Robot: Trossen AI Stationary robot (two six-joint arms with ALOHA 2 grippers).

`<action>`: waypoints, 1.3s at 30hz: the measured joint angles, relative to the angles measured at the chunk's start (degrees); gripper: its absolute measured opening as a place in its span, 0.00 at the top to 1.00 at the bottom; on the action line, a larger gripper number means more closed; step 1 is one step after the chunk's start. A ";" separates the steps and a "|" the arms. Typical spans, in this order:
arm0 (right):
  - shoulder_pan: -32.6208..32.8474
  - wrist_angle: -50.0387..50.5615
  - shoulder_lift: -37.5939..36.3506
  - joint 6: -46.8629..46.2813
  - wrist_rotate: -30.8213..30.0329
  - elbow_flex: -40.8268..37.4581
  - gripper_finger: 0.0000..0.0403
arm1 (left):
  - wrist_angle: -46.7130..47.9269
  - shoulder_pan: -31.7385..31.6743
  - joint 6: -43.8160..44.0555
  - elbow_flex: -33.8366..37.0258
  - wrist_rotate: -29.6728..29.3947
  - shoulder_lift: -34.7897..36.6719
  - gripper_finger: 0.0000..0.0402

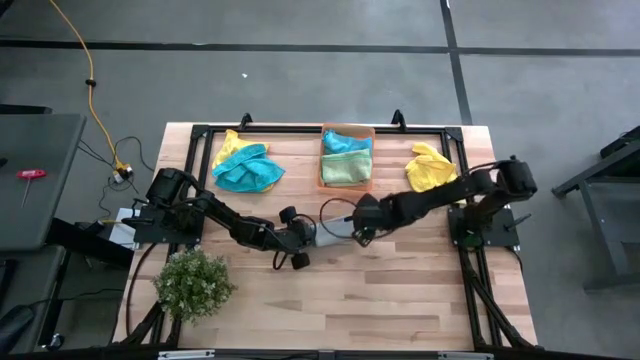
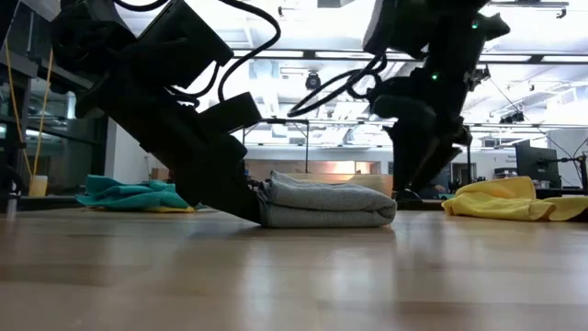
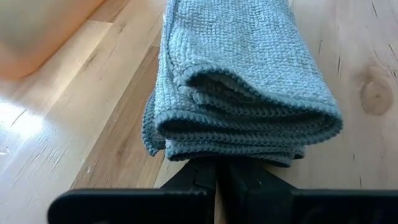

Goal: Fold microfiber towels
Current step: Put the folded gray microfiber cloth into the orange bin

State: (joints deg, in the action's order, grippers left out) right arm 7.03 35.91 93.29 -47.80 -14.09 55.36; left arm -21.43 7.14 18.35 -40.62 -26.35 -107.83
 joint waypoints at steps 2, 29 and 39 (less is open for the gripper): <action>-0.87 3.33 -2.44 1.10 -0.27 0.00 0.41 | 0.19 0.00 -0.04 0.00 0.09 0.02 1.00; -0.63 -57.98 -9.51 -18.24 3.17 -33.27 0.41 | 0.64 0.00 -0.07 0.00 0.17 0.02 1.00; -0.63 -62.08 2.11 -15.26 5.39 -25.98 0.41 | 0.61 0.00 -0.50 0.02 0.13 0.00 1.00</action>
State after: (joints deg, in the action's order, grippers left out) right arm 6.39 -26.17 95.40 -63.06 -8.70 29.38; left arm -20.82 7.14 17.85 -40.60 -26.22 -107.83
